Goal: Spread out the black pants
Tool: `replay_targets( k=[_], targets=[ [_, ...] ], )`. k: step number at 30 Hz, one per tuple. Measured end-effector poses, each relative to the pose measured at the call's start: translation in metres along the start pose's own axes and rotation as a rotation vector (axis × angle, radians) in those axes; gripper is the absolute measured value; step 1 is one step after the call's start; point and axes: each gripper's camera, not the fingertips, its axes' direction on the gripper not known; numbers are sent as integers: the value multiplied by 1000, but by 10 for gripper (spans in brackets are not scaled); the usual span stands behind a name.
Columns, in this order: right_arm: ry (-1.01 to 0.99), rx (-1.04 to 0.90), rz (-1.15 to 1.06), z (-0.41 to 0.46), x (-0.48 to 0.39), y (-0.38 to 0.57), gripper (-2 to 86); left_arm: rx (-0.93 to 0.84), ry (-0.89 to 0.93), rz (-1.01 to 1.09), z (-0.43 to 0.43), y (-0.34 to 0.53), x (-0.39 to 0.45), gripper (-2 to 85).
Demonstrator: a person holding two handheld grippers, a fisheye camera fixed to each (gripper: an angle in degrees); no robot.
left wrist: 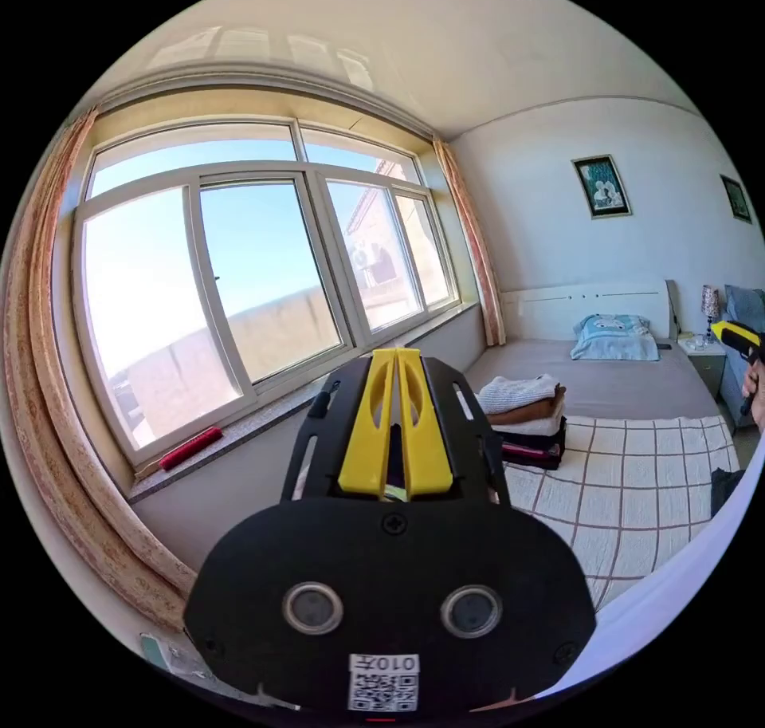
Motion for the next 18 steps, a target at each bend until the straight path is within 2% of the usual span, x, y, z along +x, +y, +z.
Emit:
replay_targets(
  k=[3,6,8,11,13,16,18],
  targets=[
    [-93,-103,-101,51,-27,16,54,-143,33,-3,62,5,-30,-2],
    [-143,-109,-8,110,-44,29,125,-194,107,-113,134,17,-74,0],
    [-154,-90,61,148,-55,35,140,-192,154,-187,178,25,-105,4],
    [-148,32,151,206,-79,34,131,-144,164,-259,244,28,-159,20],
    [-73,131,143,244,-103,27,96,-116,161,-279,277,22,-191,28],
    [37,52,9,301,-126,15,81,-184,141,-248,340,18,-234,21],
    [56,44,-15,324,-131,13,74,-310,127,-247,402,28,-258,19]
  ],
)
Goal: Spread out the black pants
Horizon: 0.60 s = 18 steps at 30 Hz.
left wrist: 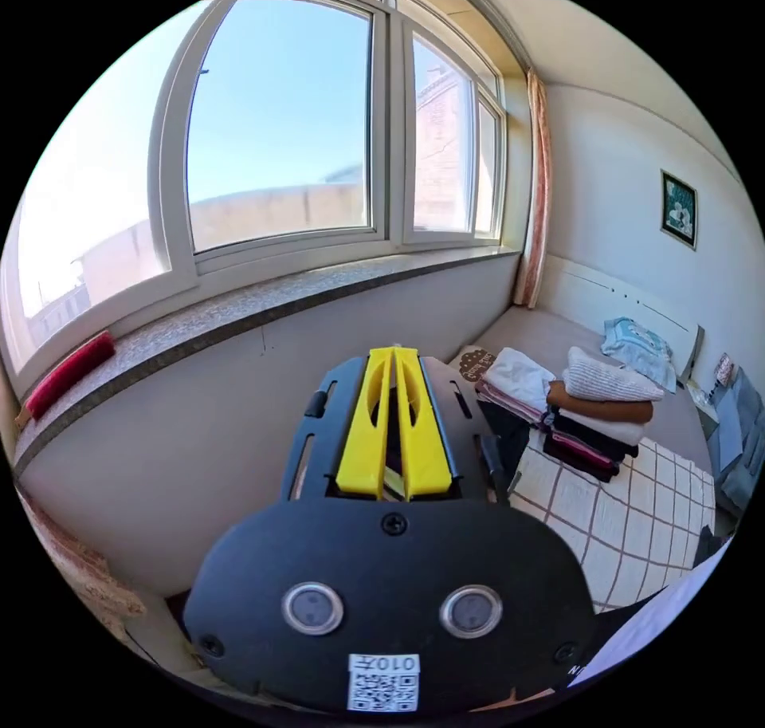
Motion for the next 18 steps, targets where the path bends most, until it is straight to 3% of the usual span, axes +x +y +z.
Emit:
replay_targets(
  k=[9,18],
  targets=[
    [36,-42,59,68,1,47,68,-206,-62,-258,155,-16,-58,97],
    [67,-97,28,91,29,85,59,-441,-6,-348,232,-38,-58,52]
  ],
)
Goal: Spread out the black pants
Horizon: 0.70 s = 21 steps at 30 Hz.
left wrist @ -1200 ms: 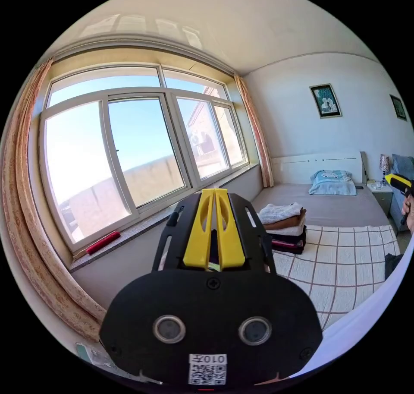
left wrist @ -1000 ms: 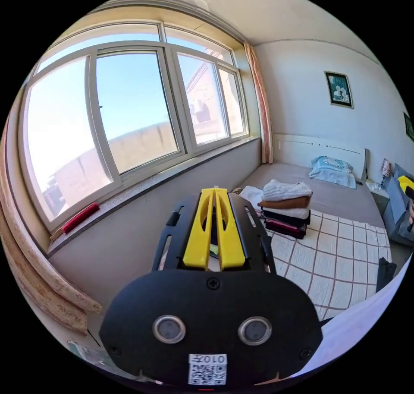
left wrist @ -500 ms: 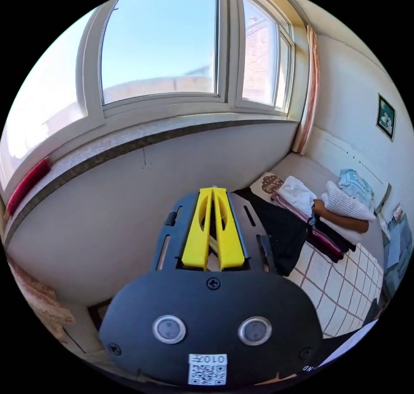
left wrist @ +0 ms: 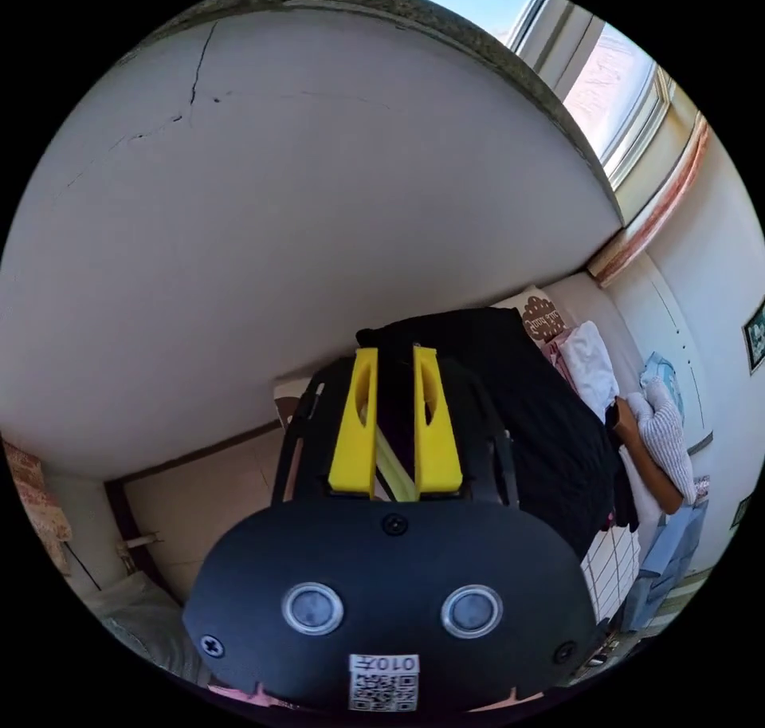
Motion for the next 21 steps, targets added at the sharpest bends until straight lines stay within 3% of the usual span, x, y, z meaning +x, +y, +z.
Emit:
replay_targets(
  k=[4,8,10,15,18,21],
  targets=[
    [4,-22,37,7,22,20,52,-18,-72,124,-16,-11,27,17],
    [35,-86,39,14,36,36,51,145,-63,319,-91,-1,76,4],
    [-5,-140,68,25,48,48,75,209,36,422,-128,14,107,2],
    [-206,-202,137,58,65,62,129,182,654,759,-199,69,207,0],
    [-265,-288,116,74,68,64,152,135,956,750,-226,85,236,-1],
    [-263,-329,109,74,72,70,162,168,1129,762,-264,91,262,0]
  ],
)
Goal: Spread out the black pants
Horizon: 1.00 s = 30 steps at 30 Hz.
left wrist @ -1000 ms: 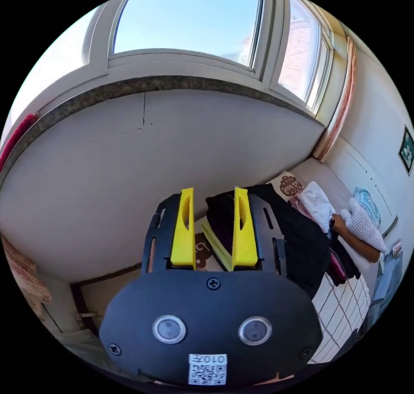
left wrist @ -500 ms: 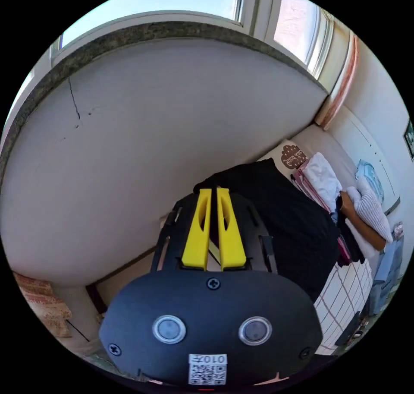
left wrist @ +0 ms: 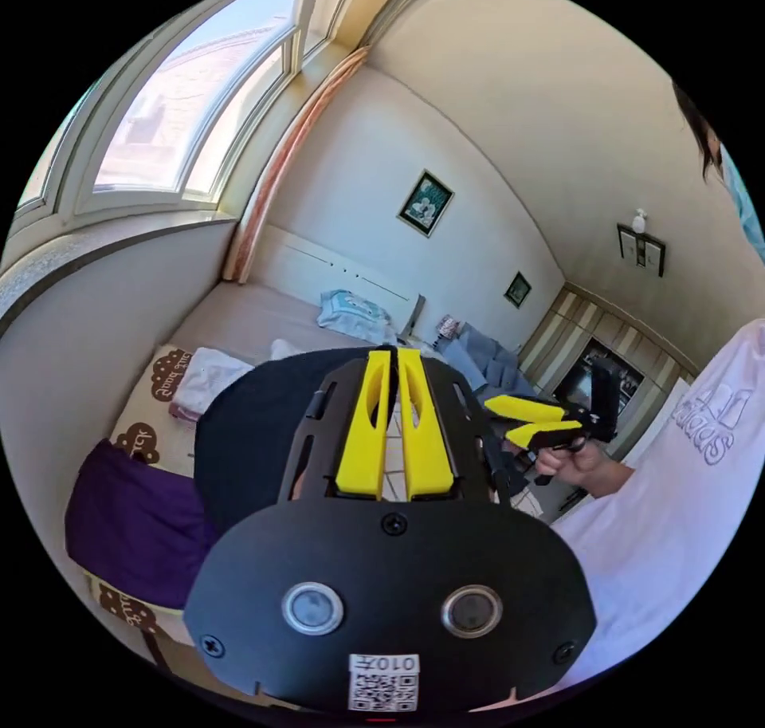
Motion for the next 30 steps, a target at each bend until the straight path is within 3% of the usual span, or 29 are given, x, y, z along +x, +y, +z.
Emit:
replay_targets(
  k=[6,14,19,25,30],
  targets=[
    [42,-16,-10,-34,10,20,187,217,303,45,24,-35,83,2],
    [121,35,-26,-127,46,73,196,205,437,177,114,-22,235,2],
    [106,148,-27,-229,105,129,191,271,451,202,180,3,327,3],
    [153,306,-51,-332,130,166,194,323,345,108,266,35,419,3],
    [285,274,-53,-348,127,163,212,342,263,53,319,56,472,3]
  ],
)
